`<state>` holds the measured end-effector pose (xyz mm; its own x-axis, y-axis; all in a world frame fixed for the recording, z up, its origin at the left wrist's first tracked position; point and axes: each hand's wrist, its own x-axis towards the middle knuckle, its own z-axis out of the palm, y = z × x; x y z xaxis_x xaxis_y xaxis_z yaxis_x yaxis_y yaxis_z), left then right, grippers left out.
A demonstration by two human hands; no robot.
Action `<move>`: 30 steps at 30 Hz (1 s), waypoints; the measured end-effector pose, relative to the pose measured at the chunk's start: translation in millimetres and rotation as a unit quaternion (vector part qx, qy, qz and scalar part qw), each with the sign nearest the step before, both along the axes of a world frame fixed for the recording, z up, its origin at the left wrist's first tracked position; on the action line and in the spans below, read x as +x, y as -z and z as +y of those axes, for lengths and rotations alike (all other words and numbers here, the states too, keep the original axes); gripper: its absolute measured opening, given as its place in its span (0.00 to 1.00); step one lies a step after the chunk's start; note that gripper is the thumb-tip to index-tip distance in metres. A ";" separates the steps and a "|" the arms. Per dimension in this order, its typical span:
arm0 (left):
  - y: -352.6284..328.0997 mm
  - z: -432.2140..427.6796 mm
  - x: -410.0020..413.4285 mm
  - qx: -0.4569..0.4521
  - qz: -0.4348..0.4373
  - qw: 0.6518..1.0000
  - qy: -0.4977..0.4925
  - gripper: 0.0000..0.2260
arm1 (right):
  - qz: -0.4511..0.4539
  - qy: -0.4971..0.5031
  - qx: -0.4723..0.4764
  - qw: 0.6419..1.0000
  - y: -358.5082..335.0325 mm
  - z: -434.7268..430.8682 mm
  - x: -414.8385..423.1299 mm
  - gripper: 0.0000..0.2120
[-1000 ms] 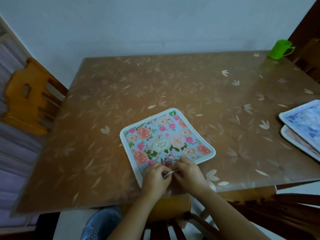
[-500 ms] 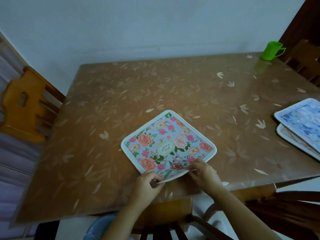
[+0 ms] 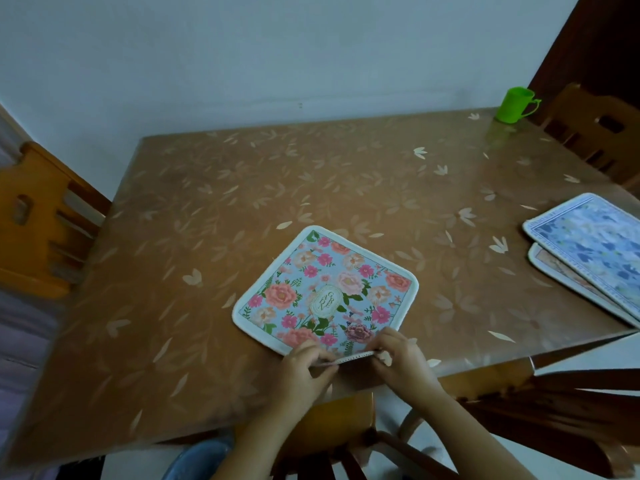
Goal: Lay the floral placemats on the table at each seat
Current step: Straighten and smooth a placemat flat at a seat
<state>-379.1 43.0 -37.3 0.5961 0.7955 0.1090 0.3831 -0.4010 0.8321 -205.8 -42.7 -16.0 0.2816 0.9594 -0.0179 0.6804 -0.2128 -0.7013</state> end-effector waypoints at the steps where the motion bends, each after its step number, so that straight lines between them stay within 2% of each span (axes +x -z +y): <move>1: 1.3 1.0 0.0 0.007 0.008 1.000 0.002 0.04 | 0.000 0.015 -0.004 1.000 -2.2 -2.5 6.9 0.05; 7: 4.7 7.7 11.2 0.029 0.015 0.999 0.007 0.05 | -0.008 0.083 0.002 0.997 -13.7 -18.0 38.2 0.08; 15: -4.9 2.0 39.3 0.042 -0.027 0.999 -0.009 0.04 | -0.054 -0.006 -0.028 0.998 -23.5 -20.2 30.5 0.05; 19: -3.9 -4.8 47.8 0.058 -0.016 0.998 0.010 0.04 | -0.084 0.008 -0.018 0.996 -17.8 -7.9 17.5 0.05; 25: 1.8 -0.4 36.0 0.069 0.012 0.997 0.026 0.04 | -0.033 0.033 -0.016 0.999 -4.4 -5.4 16.7 0.02; 30: 9.5 17.0 10.4 0.042 0.023 0.998 -0.028 0.05 | -0.007 0.047 -0.003 0.999 5.2 -2.5 12.2 0.02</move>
